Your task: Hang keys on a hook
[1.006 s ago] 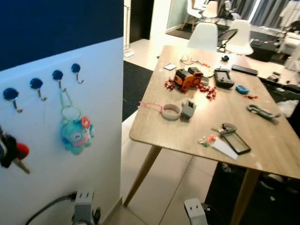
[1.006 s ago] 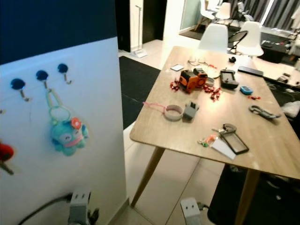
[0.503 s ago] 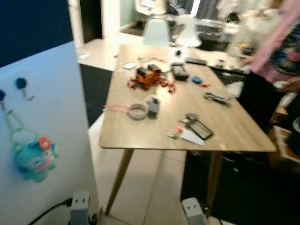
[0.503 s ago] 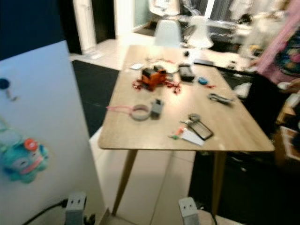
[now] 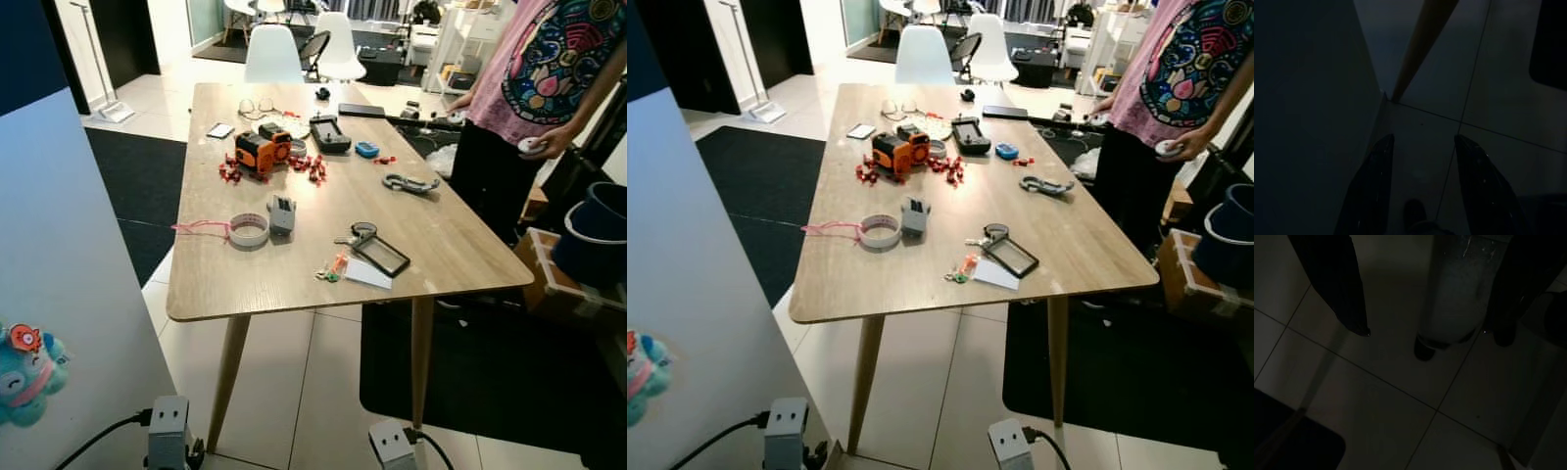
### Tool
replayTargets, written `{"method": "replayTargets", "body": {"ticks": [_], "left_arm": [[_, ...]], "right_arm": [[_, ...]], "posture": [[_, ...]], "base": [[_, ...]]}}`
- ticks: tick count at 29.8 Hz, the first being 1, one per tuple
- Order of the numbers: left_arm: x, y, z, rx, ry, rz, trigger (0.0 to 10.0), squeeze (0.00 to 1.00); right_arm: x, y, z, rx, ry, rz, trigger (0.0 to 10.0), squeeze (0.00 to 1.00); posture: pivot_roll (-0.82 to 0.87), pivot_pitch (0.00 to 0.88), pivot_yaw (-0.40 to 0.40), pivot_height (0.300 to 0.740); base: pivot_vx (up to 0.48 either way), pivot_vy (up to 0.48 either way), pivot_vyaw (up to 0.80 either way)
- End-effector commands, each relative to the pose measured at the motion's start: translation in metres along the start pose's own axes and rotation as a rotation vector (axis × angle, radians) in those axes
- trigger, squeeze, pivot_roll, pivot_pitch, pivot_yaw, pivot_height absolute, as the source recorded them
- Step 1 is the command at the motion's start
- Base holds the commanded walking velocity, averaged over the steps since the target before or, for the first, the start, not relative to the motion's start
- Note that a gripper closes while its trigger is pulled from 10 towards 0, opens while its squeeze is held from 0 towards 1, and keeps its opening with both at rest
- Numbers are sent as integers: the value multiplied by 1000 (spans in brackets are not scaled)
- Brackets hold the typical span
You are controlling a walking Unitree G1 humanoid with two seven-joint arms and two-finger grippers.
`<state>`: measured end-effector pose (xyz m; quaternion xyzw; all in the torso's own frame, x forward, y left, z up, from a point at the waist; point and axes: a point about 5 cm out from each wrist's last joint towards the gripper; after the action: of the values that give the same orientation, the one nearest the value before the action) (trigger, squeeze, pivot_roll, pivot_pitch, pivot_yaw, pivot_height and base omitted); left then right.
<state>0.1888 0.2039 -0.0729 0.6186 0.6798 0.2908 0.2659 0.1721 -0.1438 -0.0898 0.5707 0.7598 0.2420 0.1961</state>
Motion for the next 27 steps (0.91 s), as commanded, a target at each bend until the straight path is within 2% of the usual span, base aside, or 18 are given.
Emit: {"method": "replayTargets", "body": {"ticks": [1, 21, 27], "left_arm": [[-2, -6, -2, 17, -1, 4, 10000, 0], [2, 1, 0, -6, 9, 14, 10000, 0], [-1, 4, 1, -20, 11, 21, 10000, 0]], "right_arm": [[0, -3, -1, 1, 1, 2, 10000, 0], [4, -7, -2, 1, 9, -4, 10000, 0], [4, -7, -2, 0, 9, -6, 10000, 0]], "posture": [[49, 27, -36, 740], [50, 32, -26, 740], [51, 31, -26, 740]], "base": [[0, -394, 0], [0, -434, 0], [0, -284, 0]]}}
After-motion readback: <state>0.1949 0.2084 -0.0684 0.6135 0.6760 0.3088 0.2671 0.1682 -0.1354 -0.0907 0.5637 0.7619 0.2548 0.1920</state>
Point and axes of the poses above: a point about 5 cm out from each wrist's last joint towards the gripper, its own z axis pointing out of the wrist towards the gripper, its own y axis along the axis of the wrist's last joint, x = y × z
